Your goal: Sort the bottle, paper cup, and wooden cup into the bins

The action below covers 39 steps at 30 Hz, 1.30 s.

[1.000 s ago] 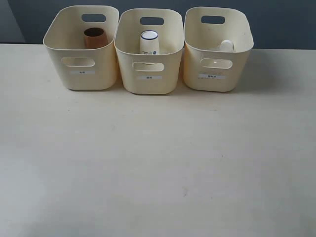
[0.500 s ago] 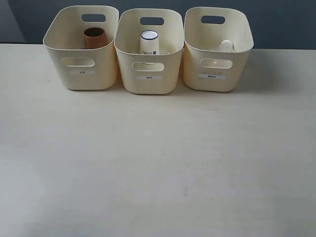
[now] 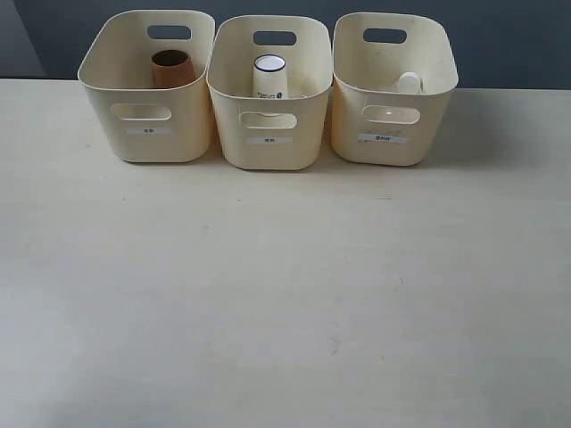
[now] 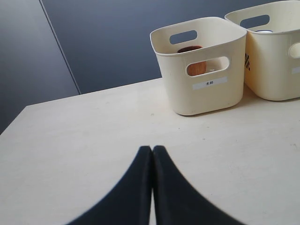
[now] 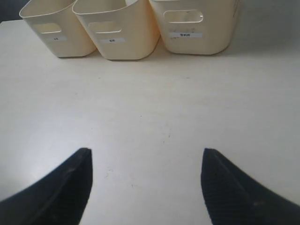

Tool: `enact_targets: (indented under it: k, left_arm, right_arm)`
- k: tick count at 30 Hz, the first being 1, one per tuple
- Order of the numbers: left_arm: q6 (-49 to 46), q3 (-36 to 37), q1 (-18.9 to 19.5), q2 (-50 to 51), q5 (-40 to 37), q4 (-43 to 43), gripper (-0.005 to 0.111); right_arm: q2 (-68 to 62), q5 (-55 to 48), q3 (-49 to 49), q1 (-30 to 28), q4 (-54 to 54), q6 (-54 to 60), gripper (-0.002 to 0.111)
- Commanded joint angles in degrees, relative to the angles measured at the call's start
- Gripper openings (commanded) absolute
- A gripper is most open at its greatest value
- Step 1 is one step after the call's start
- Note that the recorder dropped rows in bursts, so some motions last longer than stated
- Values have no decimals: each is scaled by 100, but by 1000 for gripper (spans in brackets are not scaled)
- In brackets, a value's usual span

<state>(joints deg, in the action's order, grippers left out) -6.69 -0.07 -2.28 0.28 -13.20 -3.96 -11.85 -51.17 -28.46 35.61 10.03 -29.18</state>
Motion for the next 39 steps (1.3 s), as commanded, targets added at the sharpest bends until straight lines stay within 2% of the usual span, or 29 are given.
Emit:
enact_targets:
  k: [1, 6, 12, 17, 20, 24, 27, 31, 34, 39]
  left_arm:
    - [11, 7, -18, -28, 31, 0, 0]
    - [11, 7, -18, -28, 31, 0, 0]
    - [11, 7, -18, -28, 31, 0, 0]
    - [11, 7, -18, -28, 31, 0, 0]
    - [11, 7, -18, -28, 31, 0, 0]
    - [11, 7, -18, -28, 31, 0, 0]
    - [11, 7, -18, -28, 31, 0, 0]
    - [11, 7, -18, -28, 31, 0, 0]
    - [11, 7, -18, -28, 31, 0, 0]
    - [11, 7, -18, -28, 31, 0, 0]
  right_arm:
    - [25, 583, 12, -33, 496, 2, 64]
    - [139, 1495, 12, 89, 727, 103, 64]
    - [636, 1536, 99, 100, 966, 130, 64]
    - [1185, 1685, 556, 30, 1271, 130, 64]
    - [1185, 2163, 909, -313, 1427, 112, 64]
    - [1185, 3747, 1510, -962, 1415, 112, 64]
    - [1185, 4417, 2119, -1397, 1394, 112, 64]
    - [1185, 4406, 2846, -1719, 1369, 92, 64]
    - [1185, 3375, 2846, -2029, 1129, 68, 64]
    - [1185, 3324, 2846, -2379, 1113, 68, 64]
